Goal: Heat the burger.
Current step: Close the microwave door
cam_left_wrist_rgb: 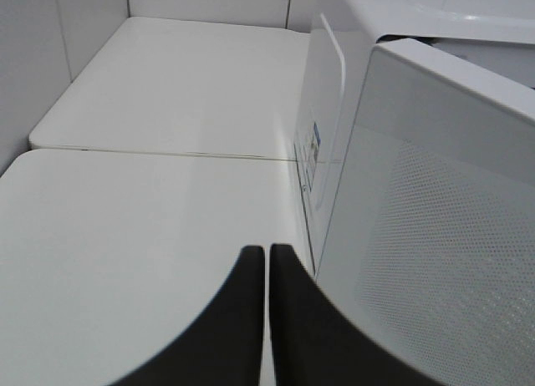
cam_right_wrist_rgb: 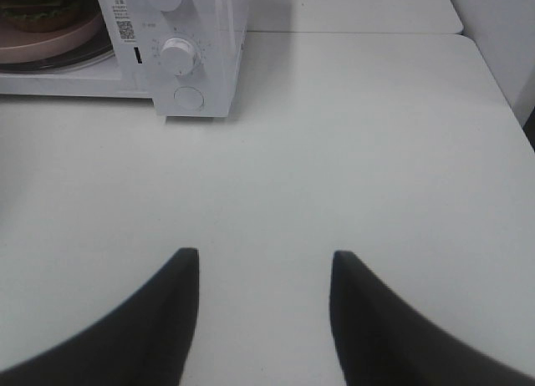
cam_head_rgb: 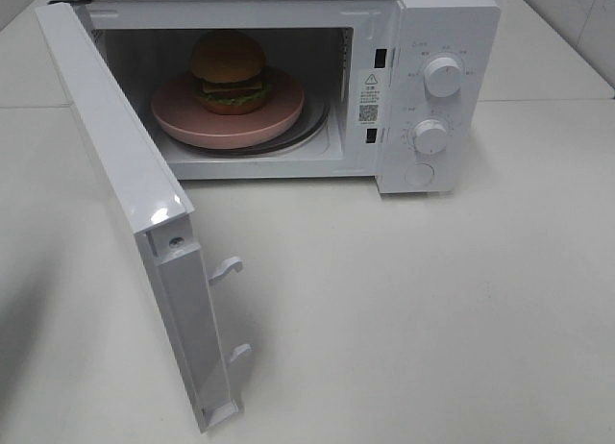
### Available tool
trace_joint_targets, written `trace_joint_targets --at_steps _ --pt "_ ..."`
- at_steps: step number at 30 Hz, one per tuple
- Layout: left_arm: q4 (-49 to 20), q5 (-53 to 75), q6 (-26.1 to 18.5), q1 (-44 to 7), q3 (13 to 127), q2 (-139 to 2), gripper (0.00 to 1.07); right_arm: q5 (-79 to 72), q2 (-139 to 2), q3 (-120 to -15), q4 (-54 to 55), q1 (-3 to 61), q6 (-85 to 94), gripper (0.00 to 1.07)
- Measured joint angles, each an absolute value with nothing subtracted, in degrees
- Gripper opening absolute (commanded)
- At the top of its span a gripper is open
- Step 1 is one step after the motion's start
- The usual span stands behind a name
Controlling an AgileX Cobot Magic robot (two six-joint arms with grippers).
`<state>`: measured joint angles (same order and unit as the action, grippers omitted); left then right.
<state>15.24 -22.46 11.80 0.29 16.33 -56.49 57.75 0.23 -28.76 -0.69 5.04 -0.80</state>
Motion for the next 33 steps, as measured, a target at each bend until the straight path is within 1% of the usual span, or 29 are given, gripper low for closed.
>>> trace_joint_targets --at_steps 1,2,3,6,7,10,14,18,19,20,21,23,26,30,33 --pt "15.2 -22.5 11.8 0.3 16.3 -56.5 0.01 57.8 0.2 -28.8 -0.7 5.0 -0.8 0.48" --pt "16.8 -24.4 11.9 0.3 16.3 -58.3 0.01 57.8 0.2 -28.8 -0.7 5.0 -0.8 0.48" --pt "20.2 -29.5 12.4 0.3 16.3 -61.5 0.01 57.8 0.2 -28.8 -0.7 5.0 -0.8 0.48" --pt "21.5 -31.2 13.0 0.3 16.3 -62.8 0.01 57.8 0.2 -28.8 -0.7 5.0 -0.8 0.48" --pt "24.0 -35.0 14.7 0.3 16.3 -66.0 0.01 57.8 0.2 -28.8 -0.7 5.0 -0.8 0.48" --pt "25.8 -38.6 16.2 0.3 16.3 -69.9 0.01 57.8 0.2 -28.8 -0.7 5.0 -0.8 0.48" --pt "27.2 -42.7 16.5 0.3 16.3 -74.5 0.01 57.8 0.2 -28.8 -0.7 5.0 -0.8 0.48" --pt "27.0 -45.4 16.0 -1.1 16.4 -78.7 0.01 57.8 0.2 -28.8 -0.7 5.0 -0.8 0.48" --pt "26.4 -45.8 15.4 -2.1 16.4 -79.5 0.01 57.8 0.2 -28.8 -0.7 5.0 -0.8 0.48" --pt "24.9 -46.4 13.6 -4.0 16.4 -81.0 0.01 57.8 0.2 -28.8 -0.7 5.0 -0.8 0.48" --pt "24.9 -46.4 13.6 -4.0 16.4 -81.0 0.01 57.8 0.2 -28.8 -0.7 5.0 -0.8 0.48" --pt "22.7 -46.8 10.5 -6.4 16.4 -82.8 0.01 57.8 0.2 -28.8 -0.7 5.0 -0.8 0.48" --pt "21.5 -47.2 9.5 -7.3 16.4 -84.3 0.01 57.8 0.2 -28.8 -0.7 5.0 -0.8 0.48" --pt "21.1 -48.1 9.2 -7.4 16.6 -85.0 0.01 57.8 0.2 -28.8 -0.7 5.0 -0.8 0.48" --pt "20.8 -48.1 9.1 -8.6 17.5 -85.8 0.01 57.8 0.2 -28.8 -0.7 5.0 -0.8 0.48"
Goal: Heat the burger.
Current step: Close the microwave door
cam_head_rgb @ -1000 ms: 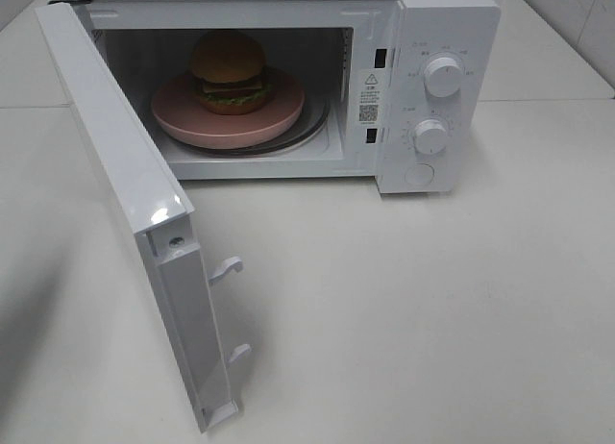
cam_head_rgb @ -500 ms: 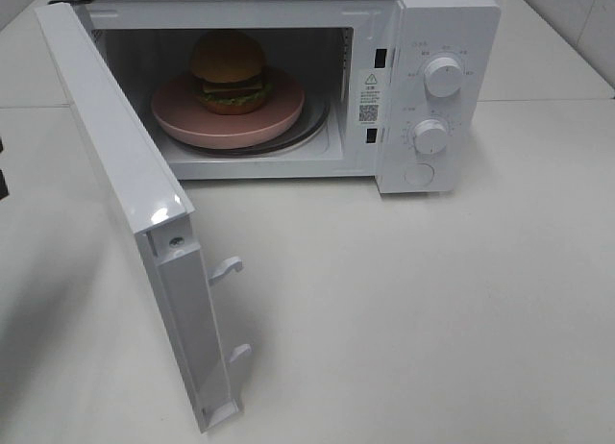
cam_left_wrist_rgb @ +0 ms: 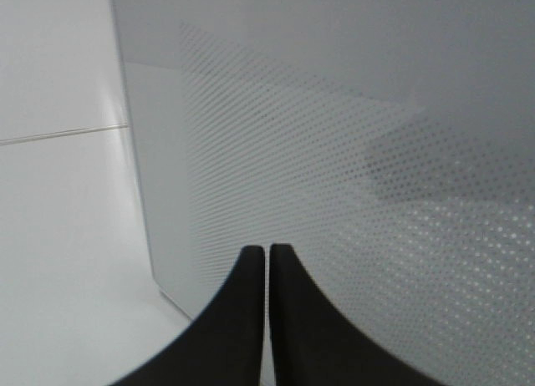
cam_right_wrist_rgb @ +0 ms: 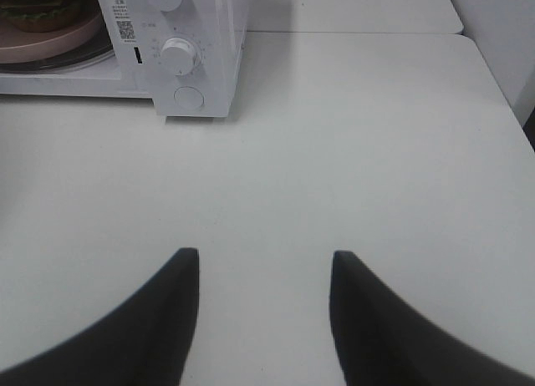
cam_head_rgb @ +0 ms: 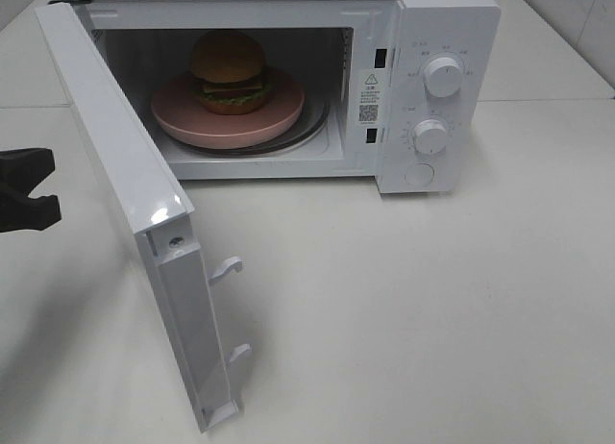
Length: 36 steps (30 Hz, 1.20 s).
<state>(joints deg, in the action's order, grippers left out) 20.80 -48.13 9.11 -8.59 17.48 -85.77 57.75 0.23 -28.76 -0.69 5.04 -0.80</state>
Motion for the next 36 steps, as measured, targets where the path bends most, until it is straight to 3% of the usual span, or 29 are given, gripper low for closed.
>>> trace_joint_targets --at_steps 18,36 --pt "13.8 -48.1 7.2 -14.5 25.5 -93.7 0.01 57.8 0.2 -28.8 -0.7 5.0 -0.8 0.48" --pt "10.9 -54.1 7.6 -16.3 33.8 -101.8 0.01 57.8 0.2 -28.8 -0.7 5.0 -0.8 0.48"
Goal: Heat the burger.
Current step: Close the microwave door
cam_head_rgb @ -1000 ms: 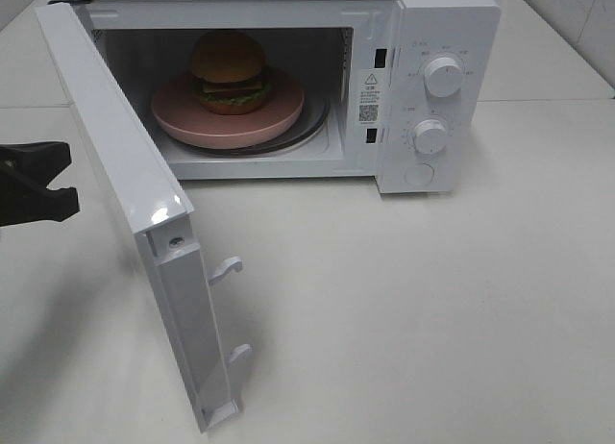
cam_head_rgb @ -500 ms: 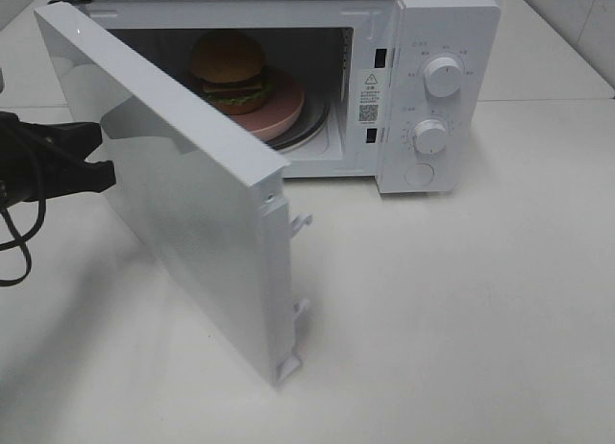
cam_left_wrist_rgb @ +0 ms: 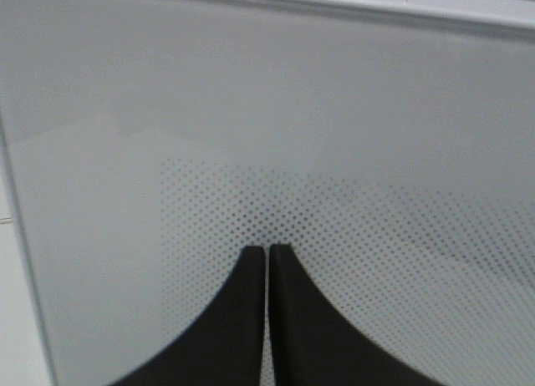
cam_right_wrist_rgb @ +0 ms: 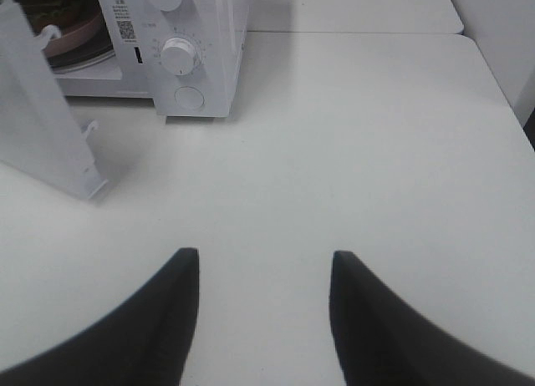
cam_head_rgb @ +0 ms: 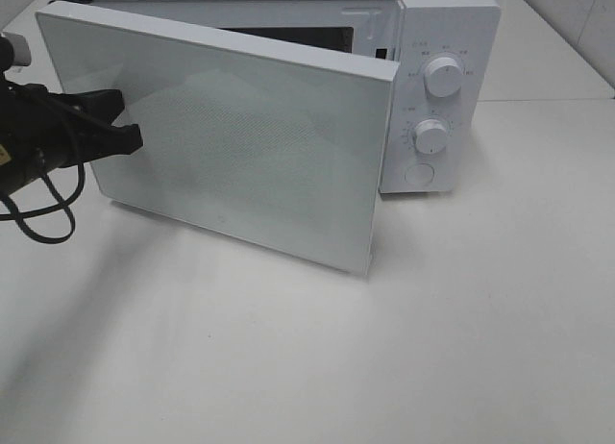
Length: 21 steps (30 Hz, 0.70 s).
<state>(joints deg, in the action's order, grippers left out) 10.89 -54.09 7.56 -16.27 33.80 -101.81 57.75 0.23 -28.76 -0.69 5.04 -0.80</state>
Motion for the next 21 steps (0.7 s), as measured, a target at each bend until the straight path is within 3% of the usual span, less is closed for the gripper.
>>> trace_joint_targets --at_steps 16,21 --pt "9.5 -53.7 6.4 -17.6 39.8 -105.6 0.01 57.8 0.2 -28.8 -0.7 5.0 -0.8 0.48" --pt "11.3 -50.8 3.7 -18.5 42.0 -106.9 0.01 57.8 0.2 -28.8 -0.7 5.0 -0.8 0.48"
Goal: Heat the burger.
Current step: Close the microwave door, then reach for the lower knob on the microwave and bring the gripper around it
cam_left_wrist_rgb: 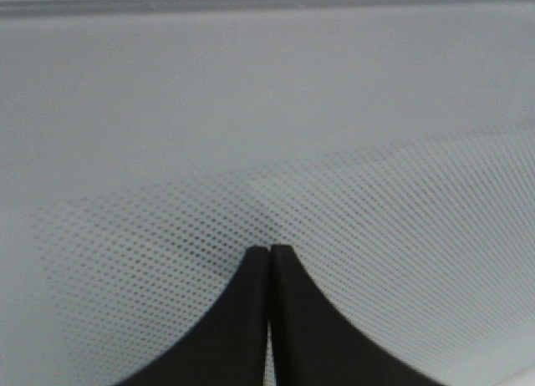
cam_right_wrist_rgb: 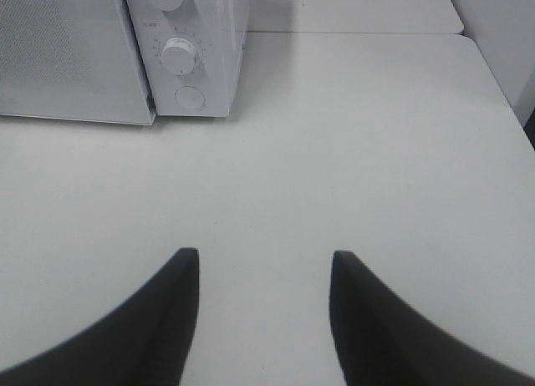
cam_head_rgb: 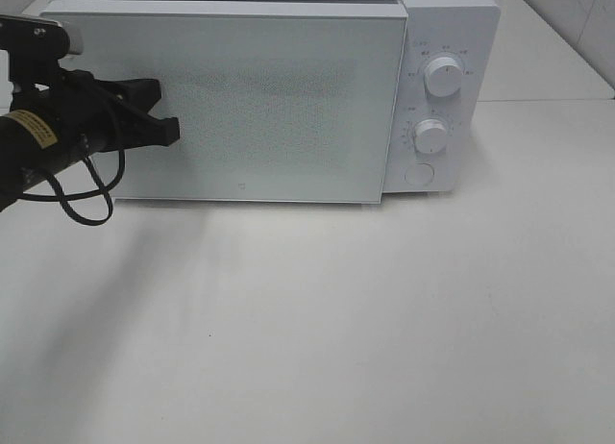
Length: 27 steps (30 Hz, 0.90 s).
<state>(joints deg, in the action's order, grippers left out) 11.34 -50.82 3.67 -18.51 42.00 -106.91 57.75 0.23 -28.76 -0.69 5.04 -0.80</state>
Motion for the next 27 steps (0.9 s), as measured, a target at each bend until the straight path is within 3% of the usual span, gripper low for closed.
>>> trace_joint_targets --at_steps 13,22,27 --pt "14.7 -45.4 0.0 -22.8 49.9 -112.5 0.01 57.8 0.2 -28.8 -0.7 5.0 -0.8 0.48" --pt "18.9 -42.0 0.0 -28.6 59.6 -117.7 0.01 57.8 0.2 -28.8 -0.7 5.0 -0.8 0.48" --pt "17.9 -42.1 0.6 -30.1 61.7 -118.4 0.01 57.8 0.2 -28.8 -0.7 5.0 -0.8 0.48"
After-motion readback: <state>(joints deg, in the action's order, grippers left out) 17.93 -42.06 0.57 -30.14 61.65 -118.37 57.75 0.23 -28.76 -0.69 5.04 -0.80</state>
